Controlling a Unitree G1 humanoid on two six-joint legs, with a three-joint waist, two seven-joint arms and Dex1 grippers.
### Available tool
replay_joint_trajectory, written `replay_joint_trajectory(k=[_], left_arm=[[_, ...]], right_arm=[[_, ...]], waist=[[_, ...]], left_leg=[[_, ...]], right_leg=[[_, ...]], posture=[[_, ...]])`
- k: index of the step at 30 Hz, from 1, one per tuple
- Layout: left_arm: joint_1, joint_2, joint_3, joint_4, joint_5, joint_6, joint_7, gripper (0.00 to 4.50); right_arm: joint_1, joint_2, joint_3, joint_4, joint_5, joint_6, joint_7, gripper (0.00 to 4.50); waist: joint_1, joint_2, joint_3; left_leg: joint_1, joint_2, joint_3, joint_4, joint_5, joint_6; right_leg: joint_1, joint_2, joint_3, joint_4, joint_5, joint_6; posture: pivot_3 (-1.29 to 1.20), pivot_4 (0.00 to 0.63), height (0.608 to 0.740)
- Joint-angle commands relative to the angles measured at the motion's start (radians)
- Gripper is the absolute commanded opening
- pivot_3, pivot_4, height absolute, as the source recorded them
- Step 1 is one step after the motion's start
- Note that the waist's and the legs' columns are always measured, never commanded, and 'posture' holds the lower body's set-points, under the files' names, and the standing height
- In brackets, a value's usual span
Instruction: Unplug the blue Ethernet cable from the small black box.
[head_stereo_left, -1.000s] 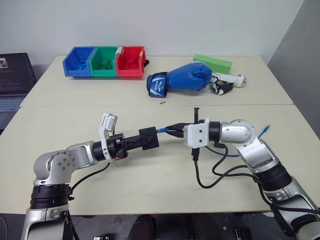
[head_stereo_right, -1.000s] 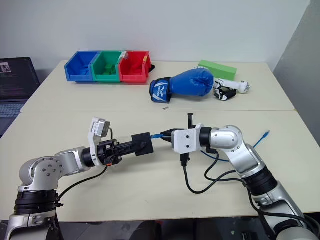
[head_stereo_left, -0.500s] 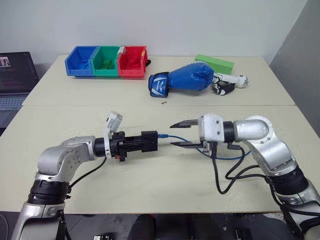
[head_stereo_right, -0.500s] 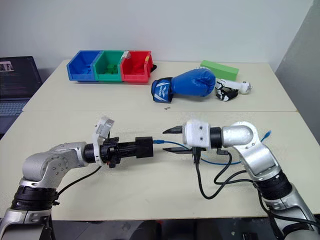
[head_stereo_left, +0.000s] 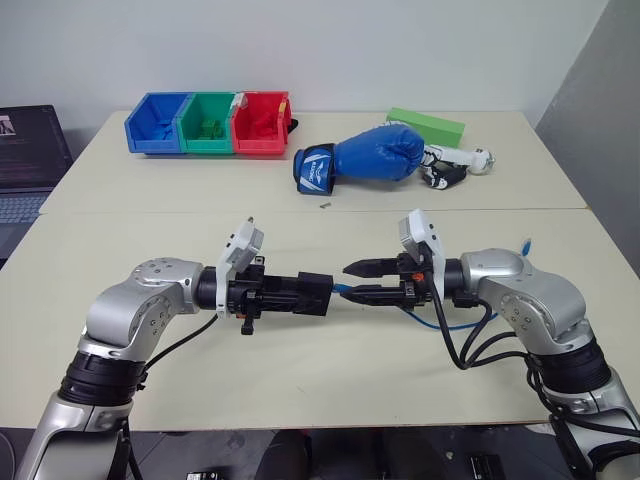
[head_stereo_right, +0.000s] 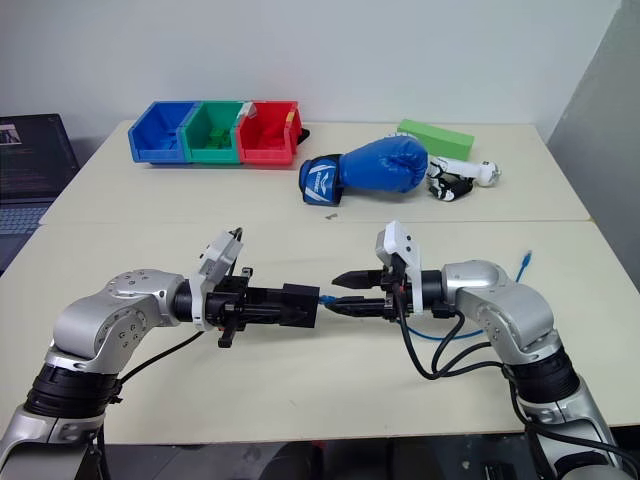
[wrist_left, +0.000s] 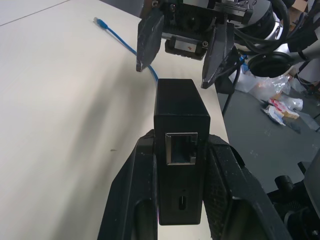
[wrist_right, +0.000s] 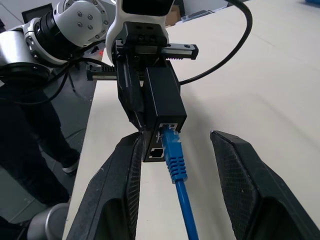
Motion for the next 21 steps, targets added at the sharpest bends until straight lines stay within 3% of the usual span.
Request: replay_joint_trajectory(k=[1, 12, 21], left_arm=[[0.003, 0.011, 0.011, -0.038, -0.003, -0.014, -0.012, 0.8], [0.022, 0.003, 0.027, -0.05, -0.021, -0.002, 0.003, 0.8], [0.034, -0.009, 0.066, -0.013, -0.062, 0.033, 0.019, 0.8]], right_arm=[[-0.013, 0.004, -0.005, -0.019, 0.027, 0.01, 0.018, 2.26], [-0.016, 0.043, 0.017, 0.009, -0.002, 0.005, -0.014, 2.26], [-0.012, 0.056, -0.026, 0.006, 0.082, 0.085, 0.0, 2.26]], waist=[[0.0, 0.0, 0.0], [0.0, 0.0, 0.0], [0.0, 0.0, 0.0]], left_leg=[[0.0, 0.0, 0.0, 0.0, 0.0, 0.0], [0.0, 0.0, 0.0, 0.0, 0.0, 0.0], [0.0, 0.0, 0.0, 0.0, 0.0, 0.0]], right_leg=[[0.0, 0.0, 0.0, 0.0, 0.0, 0.0], [0.0, 0.0, 0.0, 0.0, 0.0, 0.0], [0.0, 0.0, 0.0, 0.0, 0.0, 0.0]], posture=[[0.0, 0.15, 0.74], [0.0, 0.15, 0.74], [0.0, 0.15, 0.74]])
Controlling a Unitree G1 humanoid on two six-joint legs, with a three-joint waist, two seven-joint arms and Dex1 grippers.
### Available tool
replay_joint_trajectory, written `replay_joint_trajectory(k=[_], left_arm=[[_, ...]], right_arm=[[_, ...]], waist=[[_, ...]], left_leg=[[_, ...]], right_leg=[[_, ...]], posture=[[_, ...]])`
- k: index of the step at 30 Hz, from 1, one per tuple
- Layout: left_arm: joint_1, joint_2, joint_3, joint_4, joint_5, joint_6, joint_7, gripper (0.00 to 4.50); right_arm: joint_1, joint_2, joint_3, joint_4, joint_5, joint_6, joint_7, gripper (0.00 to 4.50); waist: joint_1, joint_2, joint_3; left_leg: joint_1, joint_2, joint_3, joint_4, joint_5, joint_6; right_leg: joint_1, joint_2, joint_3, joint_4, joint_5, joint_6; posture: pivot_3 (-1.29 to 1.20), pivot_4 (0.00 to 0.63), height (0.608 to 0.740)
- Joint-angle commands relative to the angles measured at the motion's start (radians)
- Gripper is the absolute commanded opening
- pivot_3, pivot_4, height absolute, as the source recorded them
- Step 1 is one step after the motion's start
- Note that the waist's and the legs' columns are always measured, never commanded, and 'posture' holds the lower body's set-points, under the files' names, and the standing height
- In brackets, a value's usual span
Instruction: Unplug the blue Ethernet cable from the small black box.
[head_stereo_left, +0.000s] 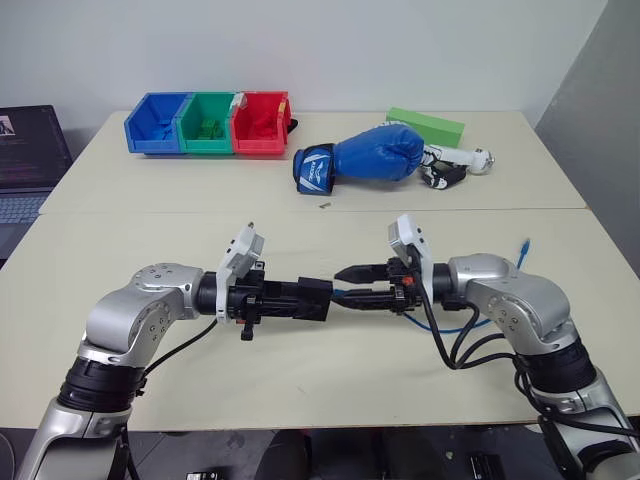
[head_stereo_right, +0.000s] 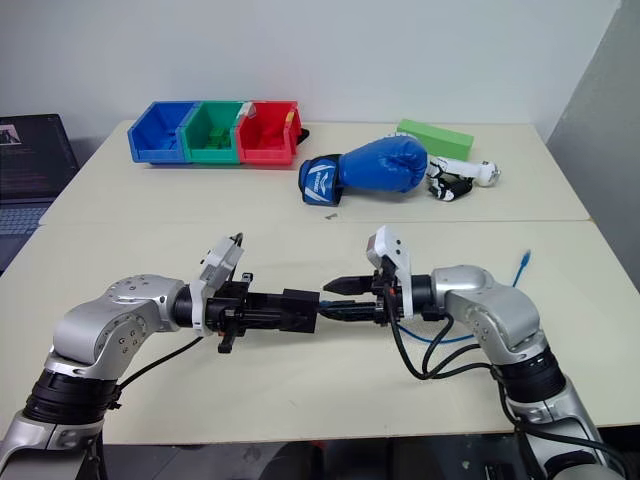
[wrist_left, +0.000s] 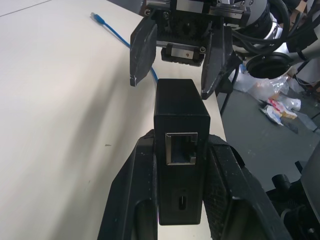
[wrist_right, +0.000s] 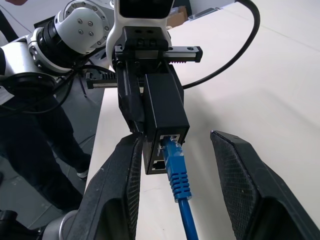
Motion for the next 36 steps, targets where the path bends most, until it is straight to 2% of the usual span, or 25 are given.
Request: replay_joint_trajectory(k=[1, 17, 36], left_arm=[[0.004, -0.013, 0.06, 0.013, -0.053, 0.025, 0.016, 0.8], [0.01, -0.057, 0.094, 0.01, -0.125, 0.099, 0.066, 0.8], [0.023, -0.048, 0.1, -0.016, -0.142, 0.112, 0.07, 0.8]], right_arm=[[-0.01, 0.002, -0.045, -0.017, 0.069, 0.045, 0.007, 2.26], [-0.022, 0.097, -0.097, 0.0, 0.137, 0.136, -0.102, 2.26], [-0.037, 0.062, -0.124, 0.059, 0.166, 0.156, -0.07, 2.26]], waist=[[0.0, 0.0, 0.0], [-0.001, 0.0, 0.0], [-0.001, 0.0, 0.0]], left_leg=[[0.0, 0.0, 0.0, 0.0, 0.0, 0.0], [0.0, 0.0, 0.0, 0.0, 0.0, 0.0], [0.0, 0.0, 0.0, 0.0, 0.0, 0.0]], right_leg=[[0.0, 0.0, 0.0, 0.0, 0.0, 0.0], [0.0, 0.0, 0.0, 0.0, 0.0, 0.0], [0.0, 0.0, 0.0, 0.0, 0.0, 0.0]], posture=[[0.0, 0.15, 0.74], [0.0, 0.15, 0.74], [0.0, 0.15, 0.74]])
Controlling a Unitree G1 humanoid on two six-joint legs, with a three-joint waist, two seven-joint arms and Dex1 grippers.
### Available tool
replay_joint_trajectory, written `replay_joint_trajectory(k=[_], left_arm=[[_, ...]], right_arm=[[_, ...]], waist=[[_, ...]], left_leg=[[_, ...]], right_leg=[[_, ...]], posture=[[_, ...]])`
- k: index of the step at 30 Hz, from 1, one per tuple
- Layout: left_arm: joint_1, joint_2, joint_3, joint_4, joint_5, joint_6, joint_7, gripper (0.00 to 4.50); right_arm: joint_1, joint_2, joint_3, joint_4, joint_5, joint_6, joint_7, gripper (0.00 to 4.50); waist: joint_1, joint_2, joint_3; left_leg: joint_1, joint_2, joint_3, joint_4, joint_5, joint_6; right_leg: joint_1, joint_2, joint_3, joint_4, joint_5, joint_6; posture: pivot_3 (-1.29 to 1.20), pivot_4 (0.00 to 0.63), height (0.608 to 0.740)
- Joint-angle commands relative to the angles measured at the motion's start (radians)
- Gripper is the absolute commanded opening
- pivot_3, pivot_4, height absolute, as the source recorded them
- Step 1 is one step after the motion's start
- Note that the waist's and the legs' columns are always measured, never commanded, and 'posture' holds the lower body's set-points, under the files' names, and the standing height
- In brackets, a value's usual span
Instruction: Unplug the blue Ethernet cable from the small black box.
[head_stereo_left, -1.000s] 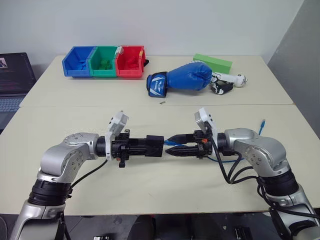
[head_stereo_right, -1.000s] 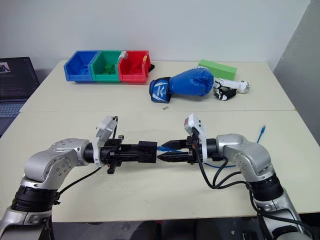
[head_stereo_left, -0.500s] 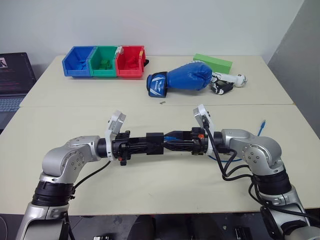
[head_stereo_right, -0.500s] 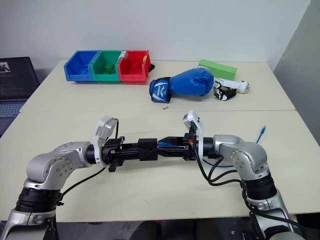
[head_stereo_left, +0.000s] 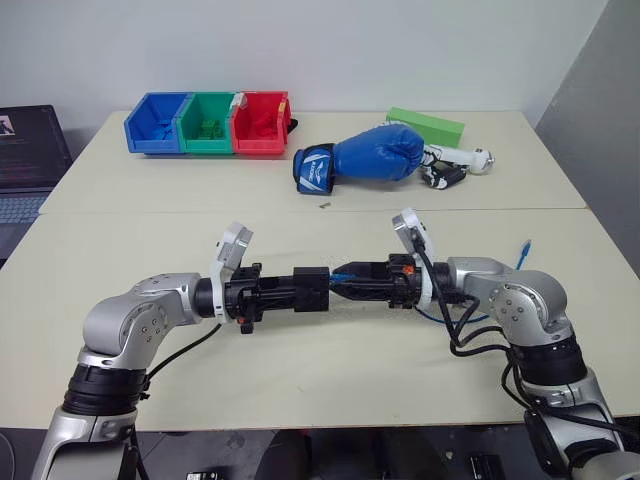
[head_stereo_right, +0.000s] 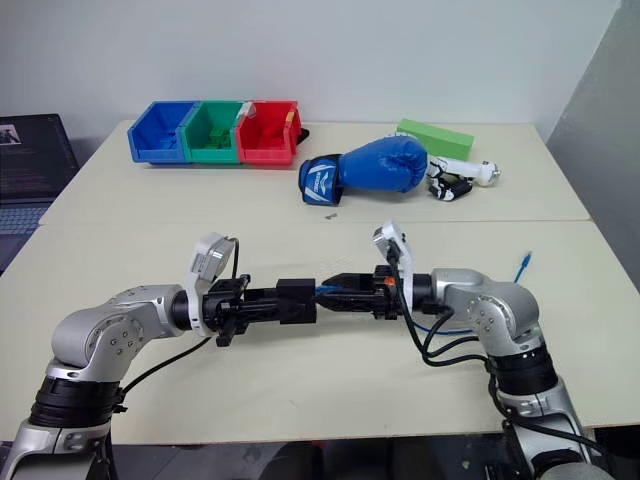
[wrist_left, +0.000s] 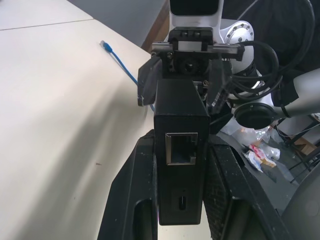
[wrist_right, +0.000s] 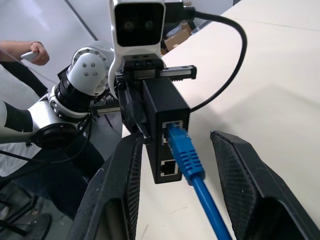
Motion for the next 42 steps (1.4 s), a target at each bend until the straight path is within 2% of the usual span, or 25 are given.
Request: replay_joint_trajectory(k=[1, 12, 13, 22, 35, 42], left_arm=[[-0.001, 0.008, 0.026, -0.036, -0.02, -0.003, -0.001, 0.8], [0.001, 0.007, 0.027, -0.037, -0.023, -0.001, 0.006, 0.8], [0.002, 0.007, 0.028, -0.039, -0.025, 0.0, 0.007, 0.8], [0.008, 0.012, 0.03, -0.037, -0.029, -0.001, 0.004, 0.8], [0.004, 0.001, 0.041, -0.028, -0.043, 0.007, 0.011, 0.8], [0.017, 0.031, 0.081, 0.01, -0.039, 0.001, 0.007, 0.8]], right_arm=[[-0.022, -0.007, -0.018, -0.011, 0.019, -0.006, 0.013, 2.26], [-0.022, -0.006, -0.011, -0.007, 0.01, -0.01, 0.007, 2.26], [-0.021, -0.007, -0.011, -0.009, 0.01, -0.009, 0.006, 1.89], [-0.014, -0.016, -0.007, -0.017, 0.003, -0.009, 0.018, 0.04], [-0.018, -0.016, -0.011, -0.018, 0.017, 0.015, 0.018, 0.01], [0.01, -0.092, -0.059, 0.018, 0.039, 0.054, 0.033, 0.01]], waist=[[0.0, 0.0, 0.0], [0.0, 0.0, 0.0], [0.0, 0.0, 0.0], [0.0, 0.0, 0.0], [0.0, 0.0, 0.0], [0.001, 0.0, 0.0]], left_leg=[[0.0, 0.0, 0.0, 0.0, 0.0, 0.0], [0.0, 0.0, 0.0, 0.0, 0.0, 0.0], [0.0, 0.0, 0.0, 0.0, 0.0, 0.0], [0.0, 0.0, 0.0, 0.0, 0.0, 0.0], [0.0, 0.0, 0.0, 0.0, 0.0, 0.0], [0.0, 0.0, 0.0, 0.0, 0.0, 0.0]], right_leg=[[0.0, 0.0, 0.0, 0.0, 0.0, 0.0], [0.0, 0.0, 0.0, 0.0, 0.0, 0.0], [0.0, 0.0, 0.0, 0.0, 0.0, 0.0], [0.0, 0.0, 0.0, 0.0, 0.0, 0.0], [0.0, 0.0, 0.0, 0.0, 0.0, 0.0], [0.0, 0.0, 0.0, -0.001, 0.0, 0.0]], posture=[[0.0, 0.15, 0.74], [0.0, 0.15, 0.74], [0.0, 0.15, 0.74], [0.0, 0.15, 0.74], [0.0, 0.15, 0.74], [0.0, 0.15, 0.74]])
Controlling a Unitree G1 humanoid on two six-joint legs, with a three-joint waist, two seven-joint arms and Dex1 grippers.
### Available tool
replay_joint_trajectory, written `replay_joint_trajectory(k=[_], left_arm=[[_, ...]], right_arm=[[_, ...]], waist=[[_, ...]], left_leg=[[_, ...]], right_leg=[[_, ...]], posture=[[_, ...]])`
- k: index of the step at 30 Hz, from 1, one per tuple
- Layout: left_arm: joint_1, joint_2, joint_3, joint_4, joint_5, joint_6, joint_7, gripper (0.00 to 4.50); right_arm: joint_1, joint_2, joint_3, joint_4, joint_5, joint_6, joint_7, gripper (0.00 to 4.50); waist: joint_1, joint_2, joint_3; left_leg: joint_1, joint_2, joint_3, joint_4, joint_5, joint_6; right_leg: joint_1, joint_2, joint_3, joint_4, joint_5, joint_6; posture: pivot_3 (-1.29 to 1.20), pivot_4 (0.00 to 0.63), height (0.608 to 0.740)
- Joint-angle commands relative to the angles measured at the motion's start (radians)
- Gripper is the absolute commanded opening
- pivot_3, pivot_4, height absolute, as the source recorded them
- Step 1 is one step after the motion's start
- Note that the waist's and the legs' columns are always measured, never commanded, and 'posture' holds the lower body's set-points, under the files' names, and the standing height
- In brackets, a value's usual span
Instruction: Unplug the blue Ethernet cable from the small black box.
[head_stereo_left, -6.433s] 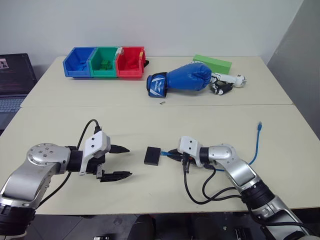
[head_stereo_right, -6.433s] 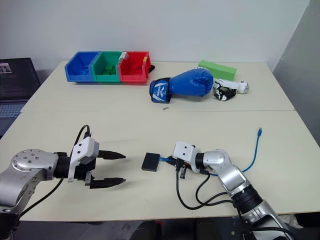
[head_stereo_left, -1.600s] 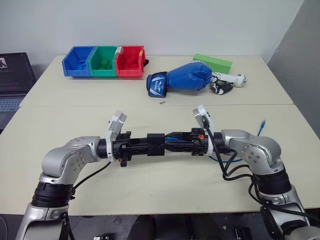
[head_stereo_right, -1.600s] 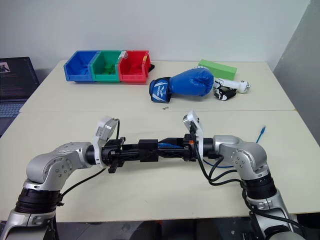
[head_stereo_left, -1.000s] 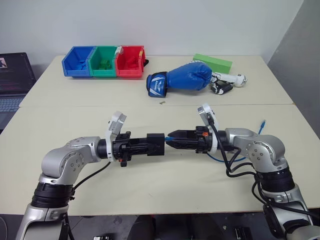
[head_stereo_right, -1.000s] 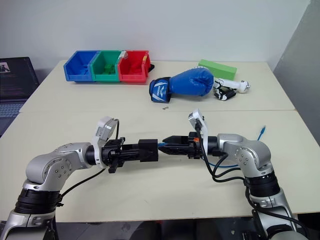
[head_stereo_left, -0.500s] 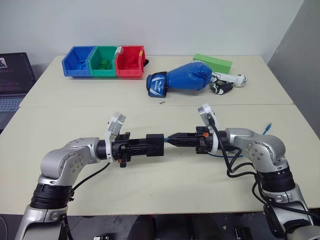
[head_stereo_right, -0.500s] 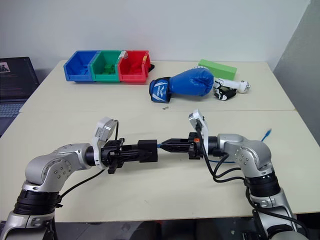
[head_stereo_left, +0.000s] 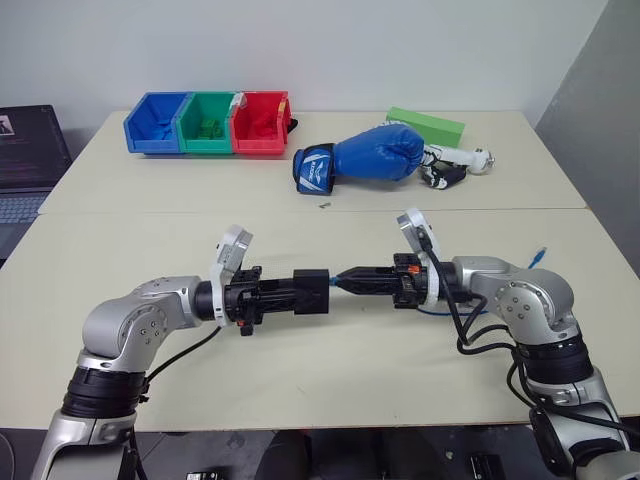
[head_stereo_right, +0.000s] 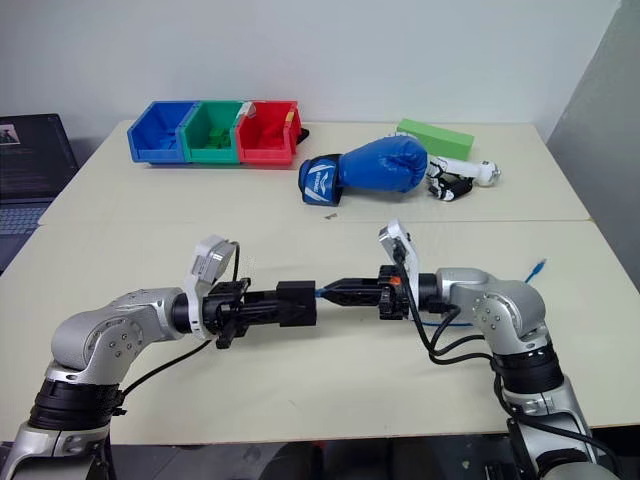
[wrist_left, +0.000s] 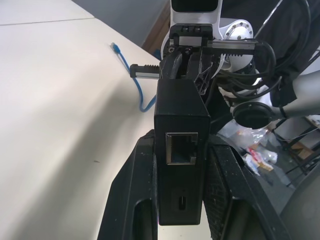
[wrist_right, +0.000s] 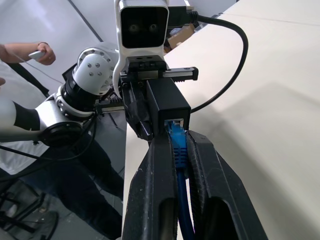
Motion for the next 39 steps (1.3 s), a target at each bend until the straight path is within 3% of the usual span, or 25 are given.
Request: replay_joint_trajectory(k=[1, 7, 9, 14, 18, 19, 21, 28, 35, 37, 39], left_arm=[[0.002, 0.034, 0.079, 0.014, -0.01, -0.023, -0.007, 0.8], [0.017, 0.059, 0.078, 0.041, 0.037, -0.064, -0.019, 0.8], [0.019, 0.058, 0.079, 0.05, 0.055, -0.081, -0.013, 0.8], [0.026, 0.046, 0.065, 0.063, 0.117, -0.128, 0.023, 0.8], [0.022, 0.025, 0.054, 0.068, 0.157, -0.163, 0.05, 0.8], [0.02, 0.02, 0.05, 0.068, 0.169, -0.178, 0.057, 0.8], [0.018, 0.01, 0.042, 0.06, 0.201, -0.204, 0.087, 0.8], [0.002, -0.04, 0.067, 0.102, 0.273, -0.294, 0.193, 0.8], [-0.067, -0.154, 0.142, 0.288, 0.486, -0.642, 0.503, 0.8], [-0.073, -0.169, 0.154, 0.346, 0.545, -0.746, 0.575, 0.8], [-0.074, -0.184, 0.166, 0.387, 0.575, -0.811, 0.627, 0.8]], right_arm=[[0.012, -0.062, -0.051, 0.02, 0.008, 0.017, 0.01, 0.01], [0.018, -0.094, -0.079, 0.079, -0.044, -0.056, -0.02, 0.01], [0.003, -0.079, -0.07, 0.14, -0.148, -0.19, -0.07, 0.01], [-0.108, -0.007, -0.063, 0.488, -0.482, -0.633, -0.356, 0.01], [-0.172, 0.012, -0.041, 0.737, -0.633, -0.815, -0.48, 0.01], [-0.181, 0.018, -0.04, 0.779, -0.651, -0.839, -0.486, 0.57], [-0.188, 0.024, -0.043, 0.828, -0.674, -0.878, -0.489, 0.82], [-0.165, 0.001, -0.084, 0.772, -0.652, -0.883, -0.4, 2.44], [-0.014, -0.084, -0.018, 0.288, -0.496, -0.7, -0.084, 4.15], [0.011, -0.091, 0.012, 0.17, -0.476, -0.638, -0.062, 4.47], [0.017, -0.085, 0.029, 0.091, -0.464, -0.582, -0.069, 4.47]], waist=[[0.0, -0.001, 0.0], [-0.001, 0.0, 0.001], [-0.001, 0.0, 0.001], [-0.007, 0.0, 0.002], [-0.006, 0.0, 0.002], [-0.006, 0.0, 0.002], [-0.008, 0.0, 0.002], [-0.019, 0.0, 0.002], [-0.009, 0.0, 0.002], [-0.011, 0.0, 0.002], [-0.014, 0.0, 0.002]], left_leg=[[0.0, 0.0, 0.0, 0.0, 0.0, 0.0], [0.0, 0.0, 0.0, -0.001, 0.0, 0.0], [0.0, 0.0, 0.0, -0.001, 0.0, 0.0], [0.0, 0.0, 0.002, 0.0, 0.0, 0.0], [-0.003, -0.001, 0.003, 0.0, 0.0, 0.0], [-0.006, 0.0, 0.002, 0.0, 0.0, -0.001], [-0.01, 0.0, 0.003, 0.0, 0.001, -0.002], [-0.014, 0.0, 0.004, 0.0, 0.004, -0.006], [-0.014, 0.001, 0.003, 0.002, 0.004, -0.006], [-0.014, 0.0, 0.003, 0.002, 0.004, -0.006], [-0.014, 0.001, 0.002, 0.002, 0.004, -0.006]], right_leg=[[0.0, 0.0, 0.0, 0.0, 0.0, 0.0], [0.0, 0.0, 0.0, -0.001, 0.0, 0.0], [0.0, 0.0, 0.0, -0.002, 0.0, 0.0], [-0.001, 0.0, 0.001, -0.001, 0.0, 0.0], [-0.005, -0.001, 0.002, 0.002, 0.0, 0.0], [-0.007, -0.001, 0.001, 0.001, 0.0, 0.0], [-0.011, -0.001, 0.001, 0.002, 0.0, 0.0], [-0.014, -0.001, 0.002, 0.002, 0.0, 0.0], [-0.014, -0.001, 0.001, 0.003, 0.0, 0.0], [-0.014, -0.001, 0.001, 0.003, 0.0, 0.0], [-0.014, -0.001, 0.001, 0.003, 0.0, 0.0]], posture=[[0.0, 0.15, 0.74], [0.0, 0.15, 0.74], [0.0, 0.15, 0.74], [0.0, 0.15, 0.74], [0.0, 0.15, 0.74], [0.0, 0.15, 0.74], [0.0, 0.15, 0.74], [0.0, 0.15, 0.74], [0.0, 0.15, 0.74], [0.0, 0.15, 0.74], [0.0, 0.15, 0.74]])
